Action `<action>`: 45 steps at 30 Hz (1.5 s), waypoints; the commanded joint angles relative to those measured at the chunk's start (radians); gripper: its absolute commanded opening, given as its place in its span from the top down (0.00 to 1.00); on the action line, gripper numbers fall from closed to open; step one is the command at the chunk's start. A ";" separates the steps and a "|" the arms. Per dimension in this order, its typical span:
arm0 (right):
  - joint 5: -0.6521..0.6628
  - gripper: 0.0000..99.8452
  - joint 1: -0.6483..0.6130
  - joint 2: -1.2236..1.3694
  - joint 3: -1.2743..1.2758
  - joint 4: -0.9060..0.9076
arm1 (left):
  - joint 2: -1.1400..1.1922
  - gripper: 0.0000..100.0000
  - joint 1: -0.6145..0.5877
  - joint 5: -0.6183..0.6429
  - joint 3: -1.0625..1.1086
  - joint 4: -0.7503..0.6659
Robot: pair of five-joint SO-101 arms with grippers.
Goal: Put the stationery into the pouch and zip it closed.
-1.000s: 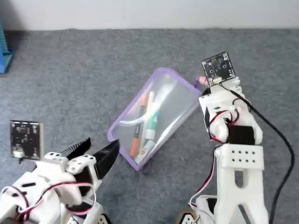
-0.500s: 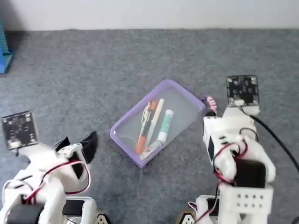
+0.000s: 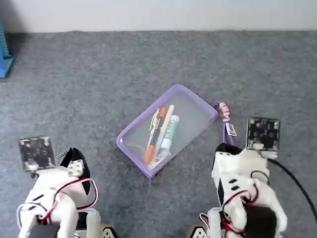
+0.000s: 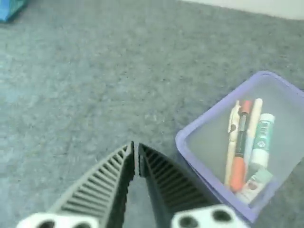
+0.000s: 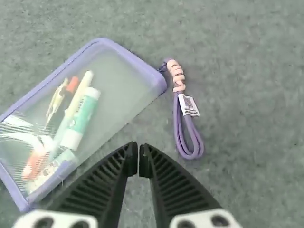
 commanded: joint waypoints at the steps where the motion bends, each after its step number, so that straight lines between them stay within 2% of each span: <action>1: -0.005 0.99 0.004 -0.113 0.100 -0.001 | -0.115 0.99 0.003 -0.080 0.117 -0.097; 7: -0.005 0.99 0.004 -0.298 0.310 -0.001 | -0.092 0.98 0.003 -0.135 0.249 -0.189; 14: -0.005 0.99 0.004 -0.274 0.404 -0.018 | -0.092 0.98 0.002 -0.135 0.421 -0.252; 22: -0.005 0.99 0.004 -0.274 0.543 -0.039 | -0.094 0.98 0.005 -0.135 0.510 -0.245; 27: -0.006 0.99 0.004 -0.274 0.574 -0.065 | -0.094 0.98 -0.003 -0.135 0.588 -0.296; 30: -0.009 0.99 0.012 -0.274 0.677 -0.093 | -0.092 0.98 -0.002 -0.135 0.648 -0.322; 34: -0.011 0.99 0.005 -0.272 0.729 -0.119 | -0.094 0.98 -0.002 -0.133 0.645 -0.364; 45: -0.008 0.99 0.005 -0.272 0.729 -0.117 | -0.091 0.98 0.000 -0.133 0.645 -0.362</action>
